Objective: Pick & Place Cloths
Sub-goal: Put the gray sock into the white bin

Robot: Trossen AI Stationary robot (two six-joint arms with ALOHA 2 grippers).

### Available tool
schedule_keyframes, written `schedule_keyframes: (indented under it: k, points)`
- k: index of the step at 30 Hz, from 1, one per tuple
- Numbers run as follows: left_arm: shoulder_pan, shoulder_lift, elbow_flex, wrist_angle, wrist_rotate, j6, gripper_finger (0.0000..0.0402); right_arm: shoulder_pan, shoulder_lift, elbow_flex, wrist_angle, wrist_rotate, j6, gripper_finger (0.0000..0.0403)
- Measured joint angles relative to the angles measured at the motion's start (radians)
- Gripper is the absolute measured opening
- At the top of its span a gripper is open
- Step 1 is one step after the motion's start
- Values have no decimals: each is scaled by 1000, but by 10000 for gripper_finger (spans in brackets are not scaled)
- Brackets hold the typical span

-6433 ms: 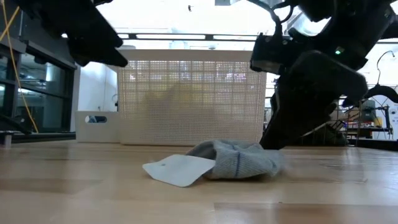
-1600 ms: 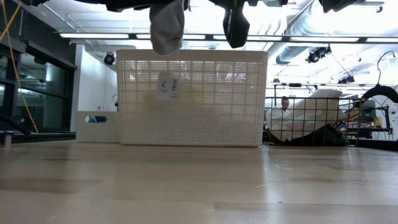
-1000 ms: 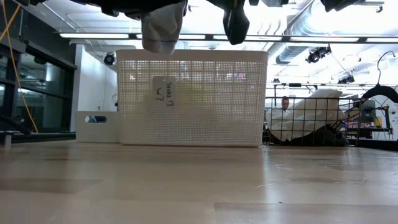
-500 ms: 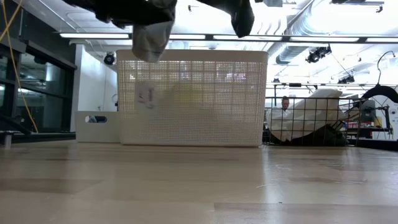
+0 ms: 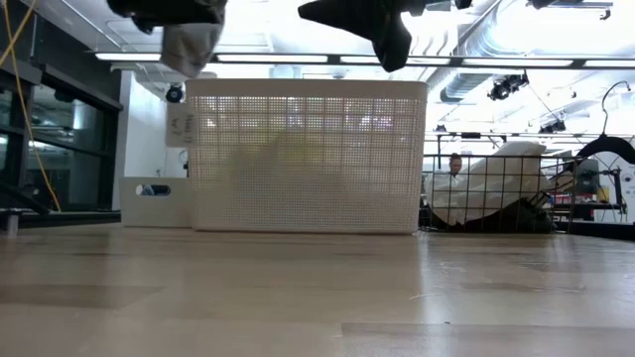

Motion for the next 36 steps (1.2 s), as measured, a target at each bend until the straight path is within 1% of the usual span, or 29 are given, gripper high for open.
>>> schedule_keyframes:
  k: [4, 8, 12, 16, 23, 25, 28, 32, 36]
  points:
    - [0, -106, 0, -164, -45, -80, 6, 0, 0, 0, -23, 0, 18, 180]
    - [0, -196, 0, -361, -144, -193, 6, 0, 0, 0, -29, 0, 22, 180]
    - [0, -268, 0, -497, -233, -290, 6, 5, 0, 0, -29, 0, 42, 180]
    - [0, -308, 0, -556, -339, -336, 6, 5, 0, 0, -38, 0, 48, 180]
    - [3, -294, 0, -637, -559, -353, 9, 5, 1, 0, -38, 4, 72, 180]
    - [30, -291, 0, -668, -608, -367, 9, 5, 1, 0, -43, 4, 79, 180]
    - [119, -291, 0, -726, -588, -399, 6, 5, 1, 0, -45, 3, 99, 180]
    - [283, -291, 0, -778, -492, -403, 5, 5, 1, 0, -50, 4, 100, 180]
    - [447, -291, 0, -769, -381, -340, 5, 2, 1, 0, -51, 4, 98, 180]
